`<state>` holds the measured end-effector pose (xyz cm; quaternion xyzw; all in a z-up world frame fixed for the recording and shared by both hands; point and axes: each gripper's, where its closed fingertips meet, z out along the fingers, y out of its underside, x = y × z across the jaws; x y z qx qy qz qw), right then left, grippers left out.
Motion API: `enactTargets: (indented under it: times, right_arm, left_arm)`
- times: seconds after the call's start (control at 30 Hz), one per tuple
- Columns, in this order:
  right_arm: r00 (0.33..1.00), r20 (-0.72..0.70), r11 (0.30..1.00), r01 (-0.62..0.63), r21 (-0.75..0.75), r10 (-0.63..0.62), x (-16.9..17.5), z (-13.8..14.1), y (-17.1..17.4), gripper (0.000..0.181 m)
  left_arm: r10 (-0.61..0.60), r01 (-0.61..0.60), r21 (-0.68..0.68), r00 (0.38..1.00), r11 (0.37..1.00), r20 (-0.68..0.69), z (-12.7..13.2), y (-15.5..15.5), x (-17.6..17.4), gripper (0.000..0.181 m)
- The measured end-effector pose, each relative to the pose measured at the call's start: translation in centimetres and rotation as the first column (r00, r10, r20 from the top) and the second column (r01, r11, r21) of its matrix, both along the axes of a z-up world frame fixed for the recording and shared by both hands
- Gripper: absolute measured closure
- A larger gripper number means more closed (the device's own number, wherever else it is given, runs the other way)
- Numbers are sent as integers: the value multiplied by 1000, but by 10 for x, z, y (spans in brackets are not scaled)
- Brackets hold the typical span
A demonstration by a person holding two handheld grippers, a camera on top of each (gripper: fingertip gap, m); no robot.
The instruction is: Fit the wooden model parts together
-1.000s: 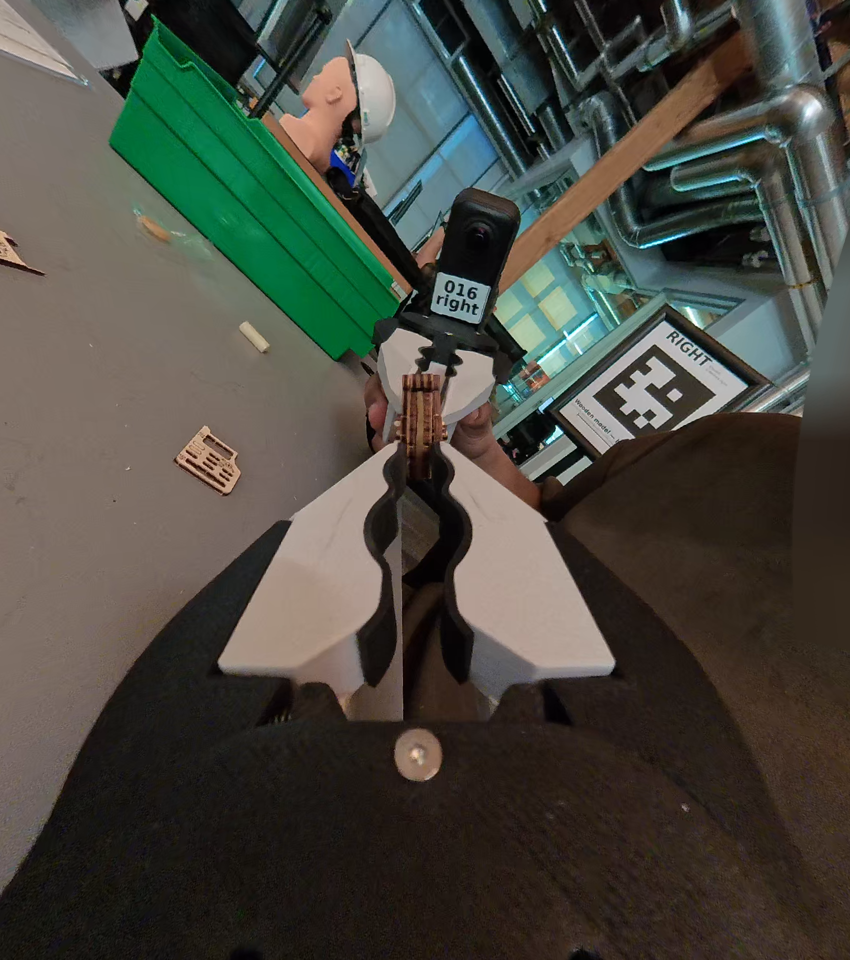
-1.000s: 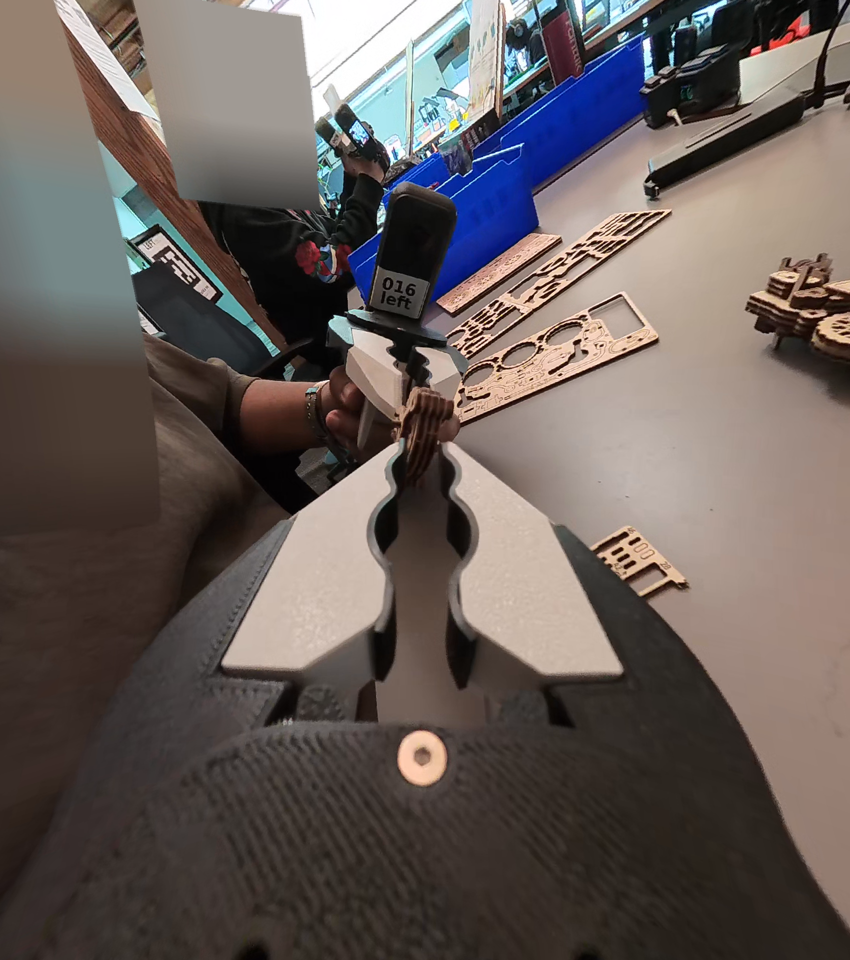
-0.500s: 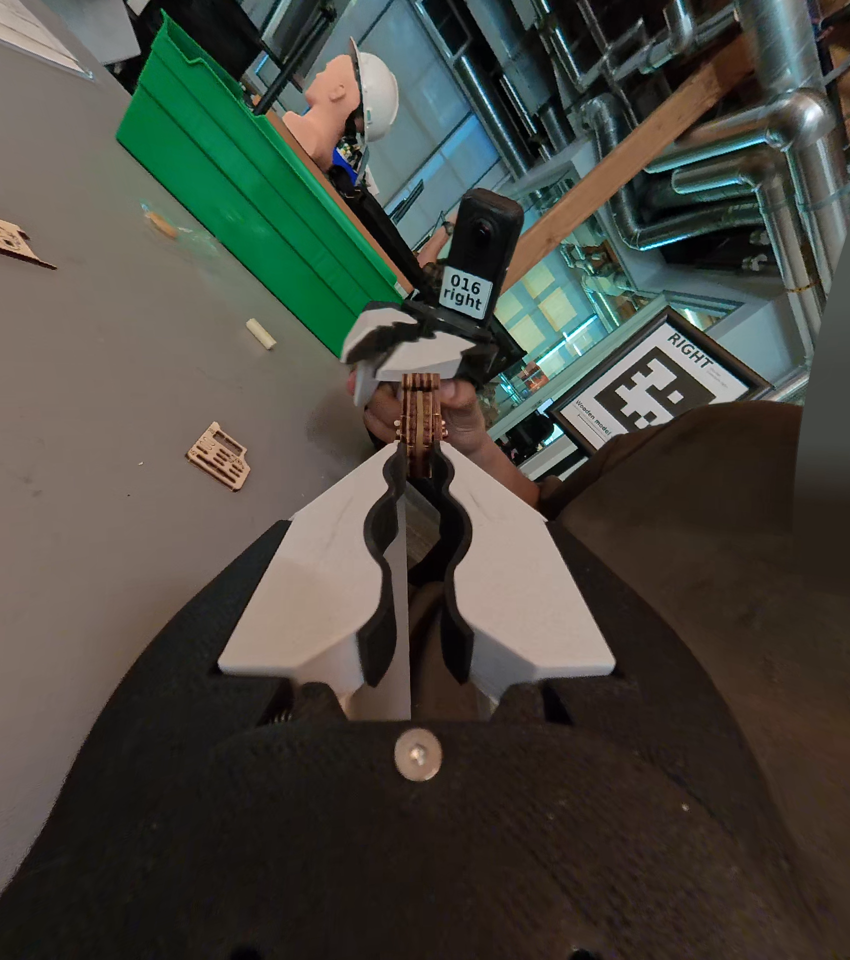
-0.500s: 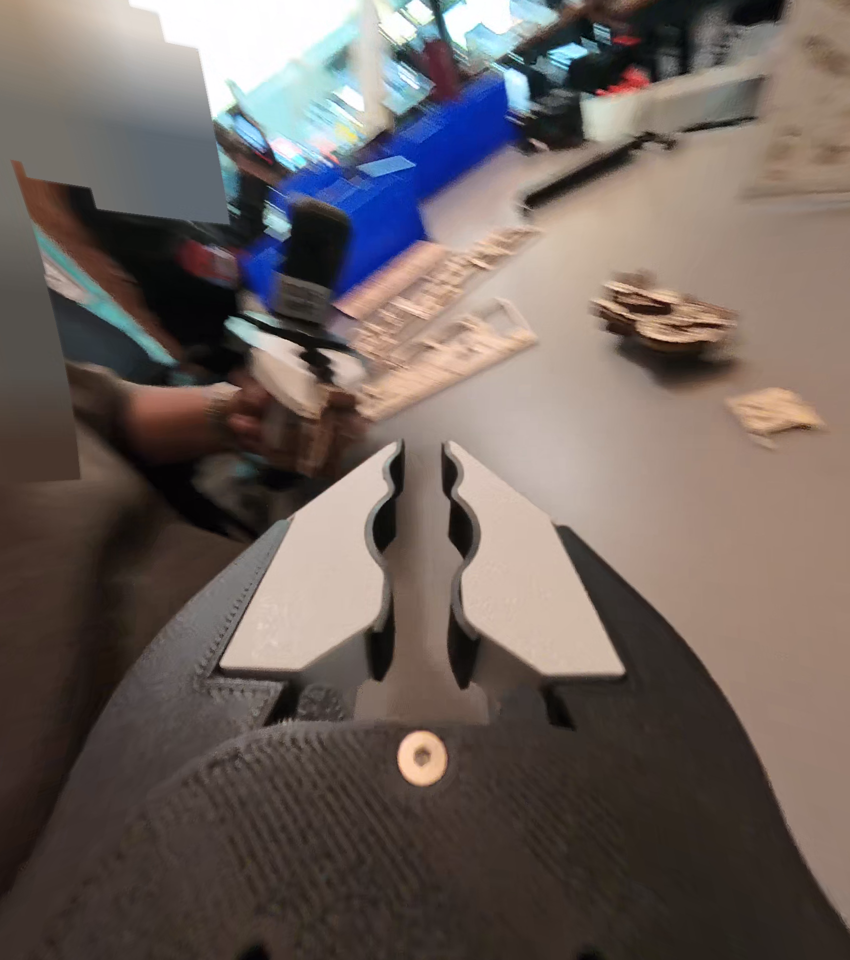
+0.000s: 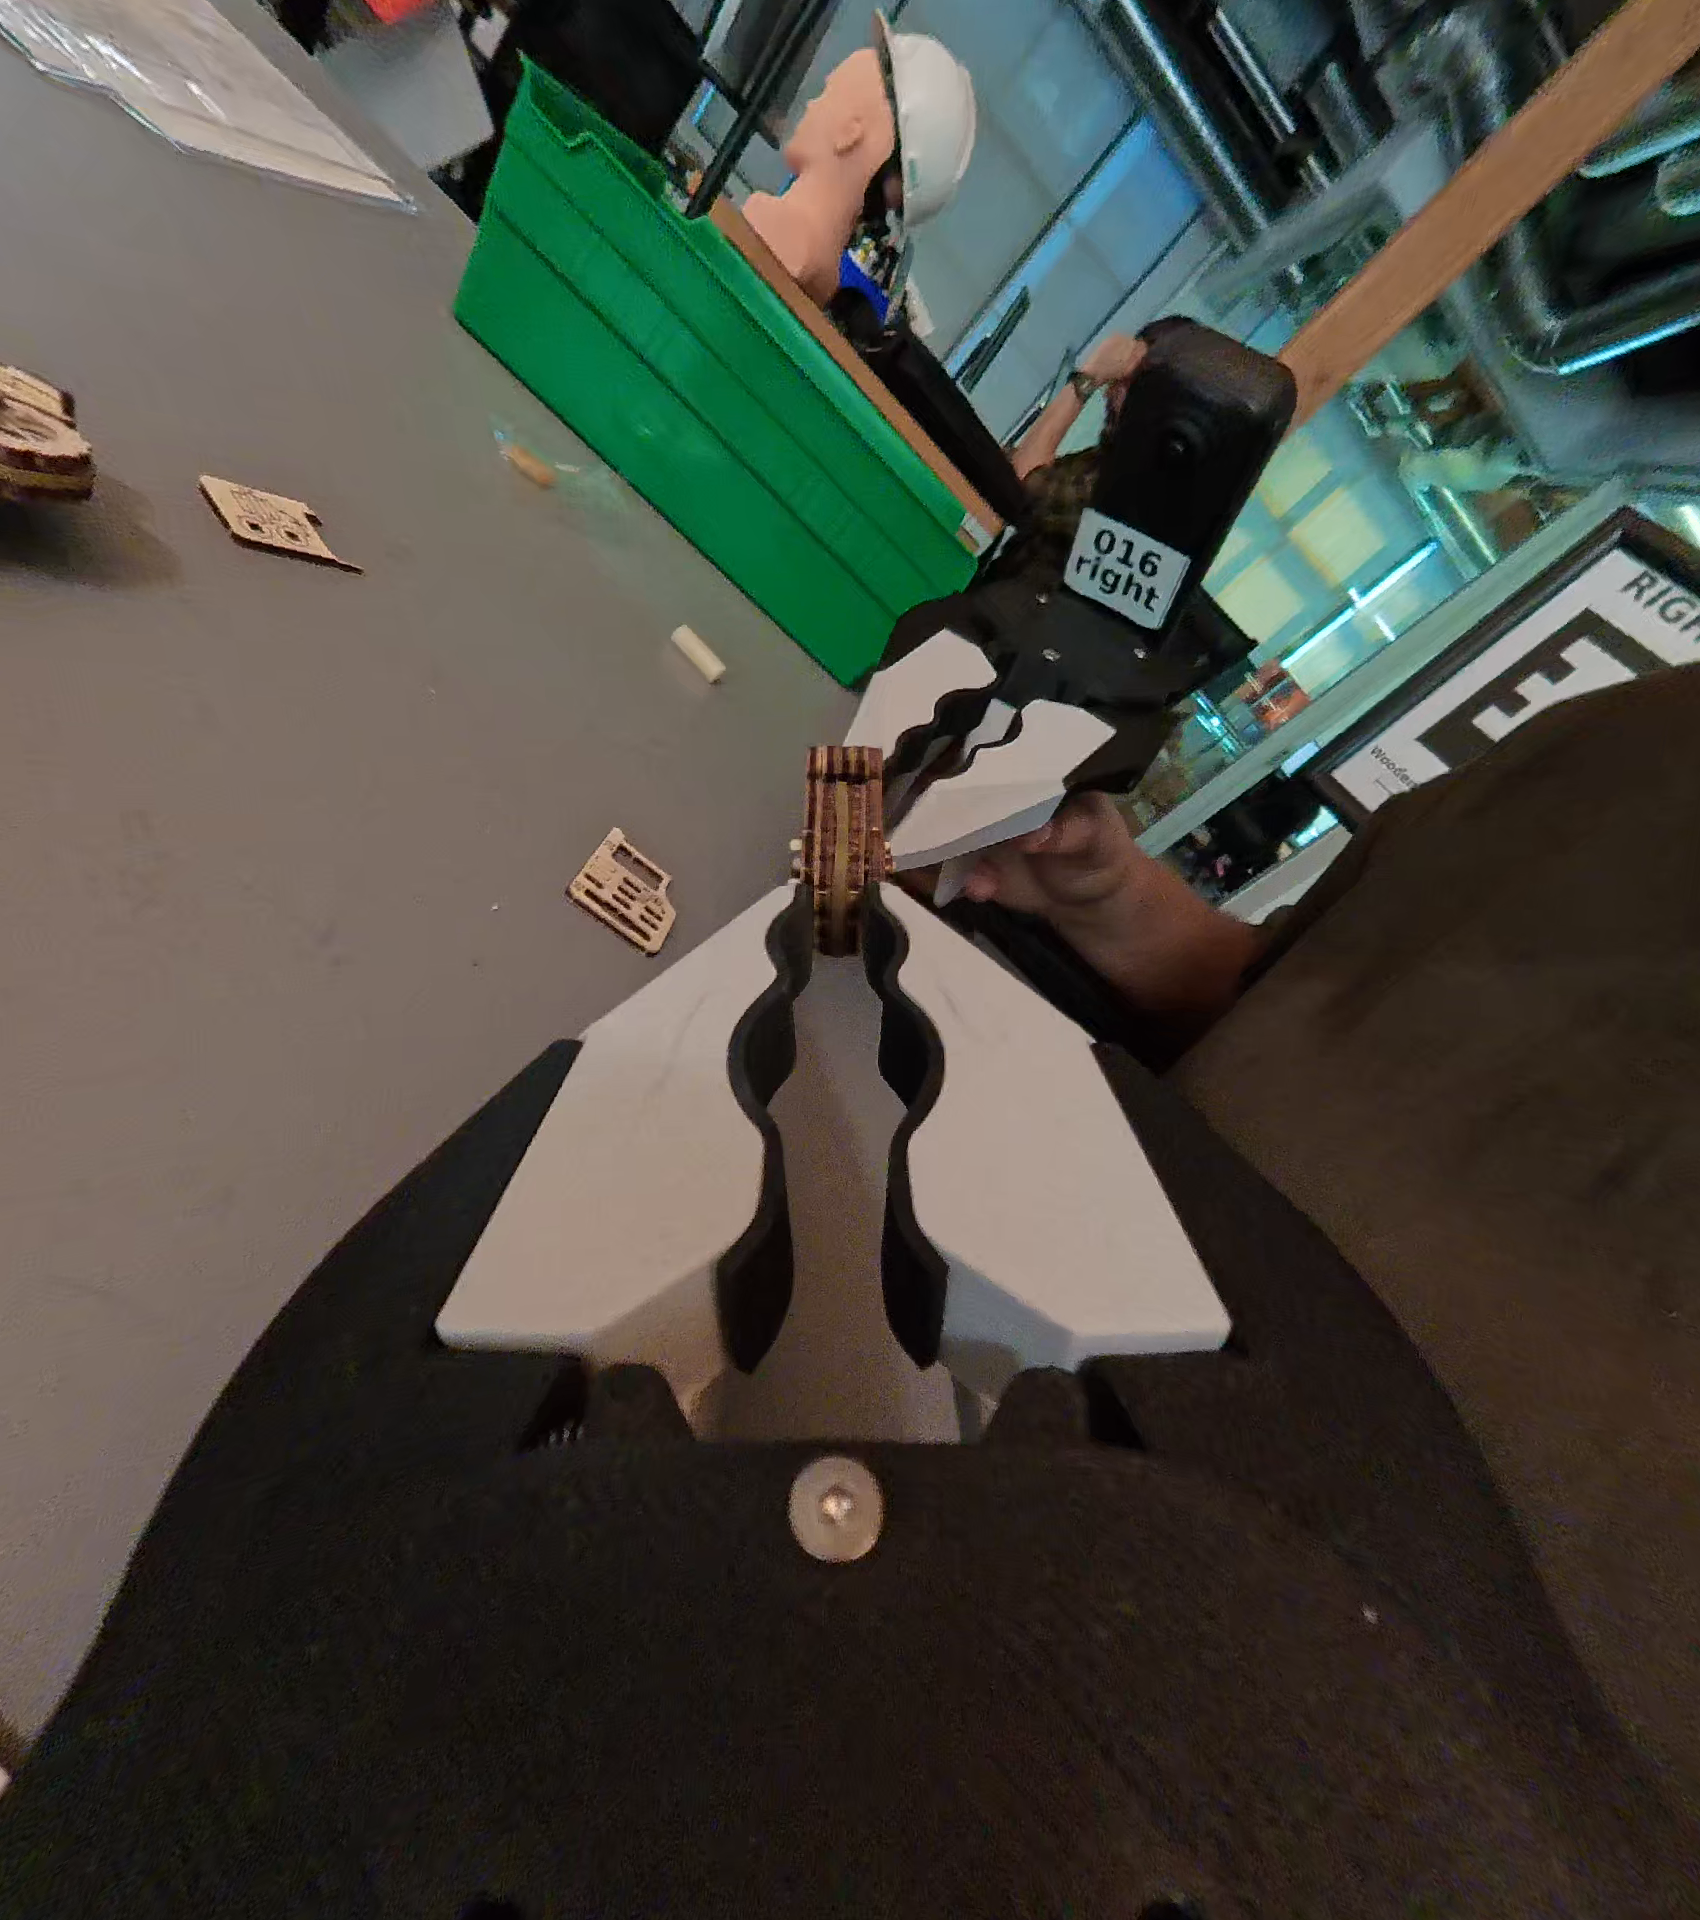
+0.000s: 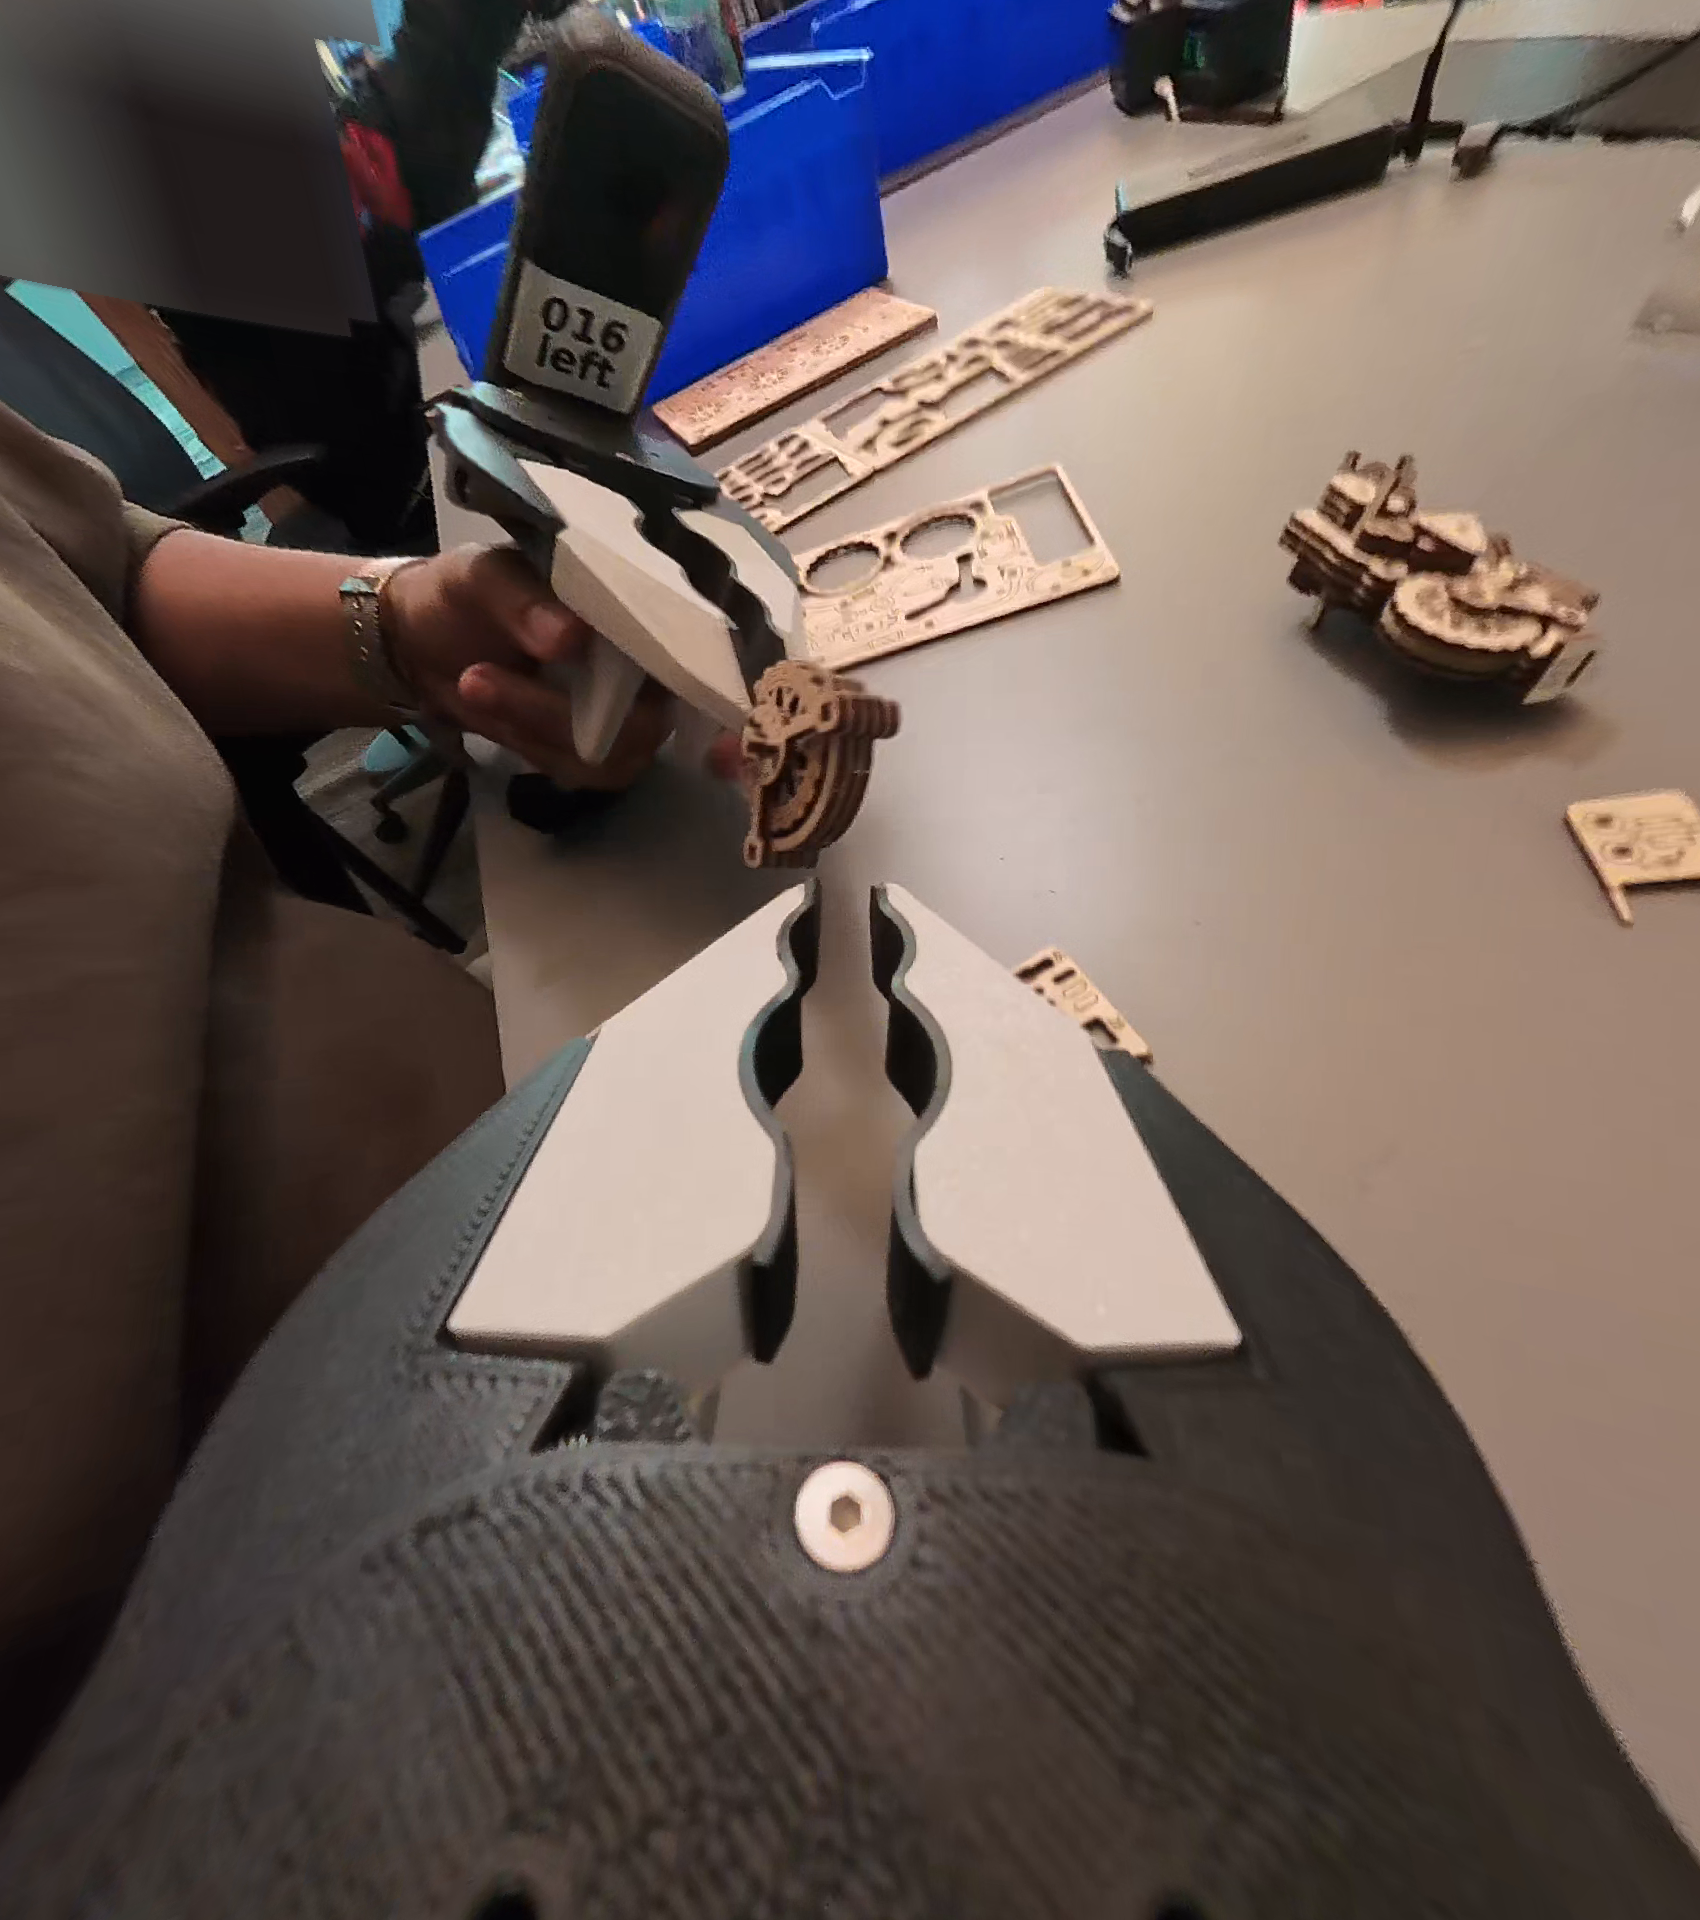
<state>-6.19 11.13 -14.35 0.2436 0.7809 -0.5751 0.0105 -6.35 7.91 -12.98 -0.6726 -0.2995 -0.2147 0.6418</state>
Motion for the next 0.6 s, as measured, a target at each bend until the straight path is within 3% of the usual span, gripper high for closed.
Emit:
enactTargets:
  times: [0.3,0.47,0.6]
  right_arm:
    - [992,128,997,31,-75,-21,-7,-2,8,172]
    - [975,221,992,25,-120,2,-8,-2,9,167]
    - [956,291,984,24,-176,28,-10,-1,10,167]
  left_arm:
    - [-25,7,100,983,995,184,2,-2,-7,176]
    - [-71,52,93,975,994,210,0,1,-2,176]
    - [-65,58,57,988,997,142,-1,5,1,176]
